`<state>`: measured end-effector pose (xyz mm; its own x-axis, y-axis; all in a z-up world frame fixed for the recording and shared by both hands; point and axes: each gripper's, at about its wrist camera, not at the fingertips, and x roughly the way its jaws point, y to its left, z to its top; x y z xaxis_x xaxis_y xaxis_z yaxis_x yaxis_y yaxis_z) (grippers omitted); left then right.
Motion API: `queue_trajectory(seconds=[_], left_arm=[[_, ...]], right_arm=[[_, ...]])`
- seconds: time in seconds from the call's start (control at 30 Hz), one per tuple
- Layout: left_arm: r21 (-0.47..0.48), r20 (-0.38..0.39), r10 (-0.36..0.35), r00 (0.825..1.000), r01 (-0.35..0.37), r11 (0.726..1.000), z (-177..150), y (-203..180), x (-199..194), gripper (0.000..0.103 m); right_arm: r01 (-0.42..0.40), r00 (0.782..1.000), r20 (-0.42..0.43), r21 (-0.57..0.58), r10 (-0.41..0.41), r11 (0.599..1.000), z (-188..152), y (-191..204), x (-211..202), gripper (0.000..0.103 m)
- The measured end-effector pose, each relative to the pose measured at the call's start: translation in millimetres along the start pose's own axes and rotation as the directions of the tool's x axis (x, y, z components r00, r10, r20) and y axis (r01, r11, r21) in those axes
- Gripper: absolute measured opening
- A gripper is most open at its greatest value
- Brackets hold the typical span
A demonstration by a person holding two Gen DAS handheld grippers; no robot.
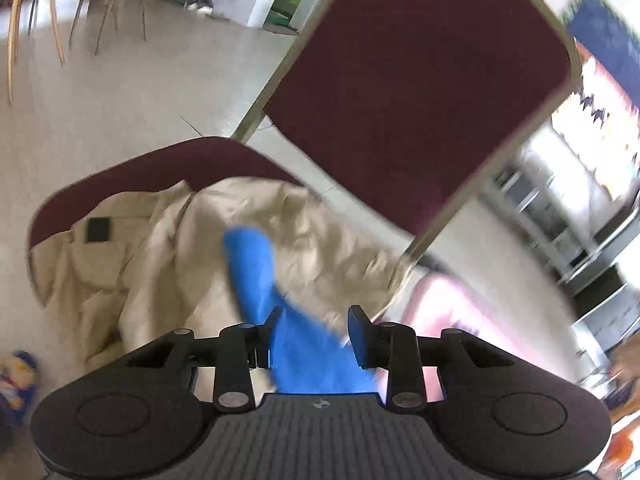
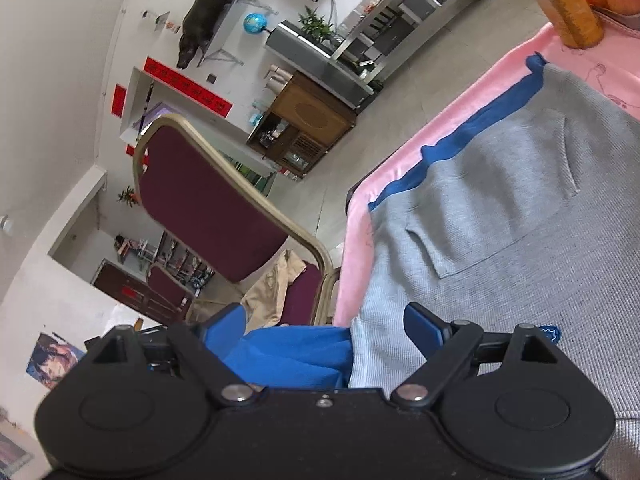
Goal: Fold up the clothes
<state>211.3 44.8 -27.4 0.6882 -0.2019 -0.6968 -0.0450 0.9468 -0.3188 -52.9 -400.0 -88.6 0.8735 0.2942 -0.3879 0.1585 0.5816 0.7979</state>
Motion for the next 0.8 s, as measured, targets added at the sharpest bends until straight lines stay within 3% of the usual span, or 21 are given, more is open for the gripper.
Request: queue_trajectory(seconds=[0.1, 0.2, 0.37, 0.43, 0.5, 0.6, 0.63, 0.73, 0.8], left_arm=[[0.025, 0.025, 0.109, 0.994, -0.11, 0.994, -25.2, -7.6, -6.5, 0.042], [-0.018, 0.006, 0.062, 0.998, -0.061, 0.998, -32.7, 2.6, -13.5, 0.043], [0.006, 0.055, 0.107, 0.993, -0.108, 0.994, -21.0, 14.6, -29.8, 0.047], [0.021, 0.065, 0.122, 0.99, -0.124, 0.992, -14.4, 22.4, -30.0, 0.055], [0.019, 0.072, 0.121, 0.99, -0.122, 0.992, -8.8, 32.5, -28.1, 0.063], [-0.038, 0.088, 0.077, 0.993, -0.074, 0.997, -7.5, 55.2, -26.0, 0.063], [-0.058, 0.089, 0.069, 0.994, -0.064, 0.996, -6.4, 61.4, -23.5, 0.063], [-0.12, 0.091, 0.048, 0.995, -0.037, 0.992, -0.4, 79.0, -12.9, 0.063], [-0.126, 0.082, 0.035, 0.996, -0.024, 0.992, 4.7, 82.1, -7.6, 0.063]], right_arm=[[0.056, 0.997, -0.047, -0.086, -0.06, 0.995, -1.6, 16.2, 13.7, 0.086], [0.067, 0.99, -0.106, -0.244, -0.096, 0.967, 2.9, 51.9, 42.7, 0.082], [-0.02, 0.979, -0.188, -0.471, -0.078, 0.882, 2.1, 126.1, 112.0, 0.048], [-0.068, 0.969, -0.239, -0.523, -0.07, 0.849, -2.2, 153.2, 148.7, 0.044], [-0.119, 0.949, -0.308, -0.538, -0.063, 0.834, -9.3, 174.0, 188.0, 0.044], [-0.177, 0.909, -0.412, -0.522, -0.065, 0.834, -23.8, 195.2, 249.9, 0.045], [-0.189, 0.895, -0.441, -0.514, -0.069, 0.837, -28.9, 200.0, 269.7, 0.05], [-0.155, 0.867, -0.481, -0.509, -0.13, 0.847, -44.4, 201.8, 321.8, 0.051], [-0.132, 0.849, -0.511, -0.453, -0.135, 0.881, -45.3, 188.7, 339.2, 0.051]])
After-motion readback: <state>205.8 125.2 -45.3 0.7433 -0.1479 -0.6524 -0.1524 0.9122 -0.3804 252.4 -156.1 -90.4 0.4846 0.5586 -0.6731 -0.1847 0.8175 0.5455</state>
